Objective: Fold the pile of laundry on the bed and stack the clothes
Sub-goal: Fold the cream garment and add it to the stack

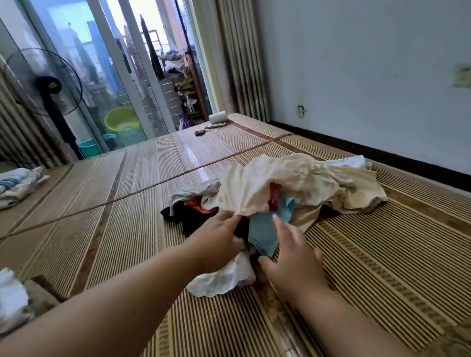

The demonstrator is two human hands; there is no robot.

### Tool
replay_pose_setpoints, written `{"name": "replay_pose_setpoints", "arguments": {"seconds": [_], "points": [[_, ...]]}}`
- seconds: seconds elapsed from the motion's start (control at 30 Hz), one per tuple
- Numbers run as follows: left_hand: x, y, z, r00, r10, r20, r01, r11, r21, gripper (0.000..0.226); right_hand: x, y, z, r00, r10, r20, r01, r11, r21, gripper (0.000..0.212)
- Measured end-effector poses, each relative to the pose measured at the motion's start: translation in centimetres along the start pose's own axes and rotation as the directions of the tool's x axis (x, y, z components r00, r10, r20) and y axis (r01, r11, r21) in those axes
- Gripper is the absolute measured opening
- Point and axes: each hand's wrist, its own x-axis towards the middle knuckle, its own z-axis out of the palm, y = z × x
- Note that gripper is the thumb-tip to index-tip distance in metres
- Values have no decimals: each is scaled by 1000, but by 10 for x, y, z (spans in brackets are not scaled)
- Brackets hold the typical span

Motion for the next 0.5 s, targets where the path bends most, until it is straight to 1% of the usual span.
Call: {"name": "replay_pose_setpoints", "arguments": {"seconds": [0.1,0.17,0.23,0.33,0.4,0.43,0.5], "points": [[-67,7,0,999,20,33,-20,1000,-2,70,-9,-7,-7,998,-24,-64,25,999,21,90],[-107,6,-3,998,29,53,-30,999,22,69,-18,-17,-13,996,-59,-70,57,998,-30,88],[-141,-2,-3,995,5,96,-10,999,49,69,-26,-24,-17,992,-98,-84,92,993,-70,77],[-190,-22,0,978,-40,205,21,995,95,70,-41,-35,-26,987,-122,-101,119,992,-33,58],[-215,-37,3,948,-96,302,60,990,125,66,-48,-39,-27,991,-127,-37,124,990,-68,52],[-226,-44,4,922,-143,361,98,985,139,61,-51,-40,-25,992,-126,13,127,987,-97,50],[-240,-55,3,839,-241,488,172,968,184,49,-56,-43,-19,985,-125,117,144,974,-176,47]]}}
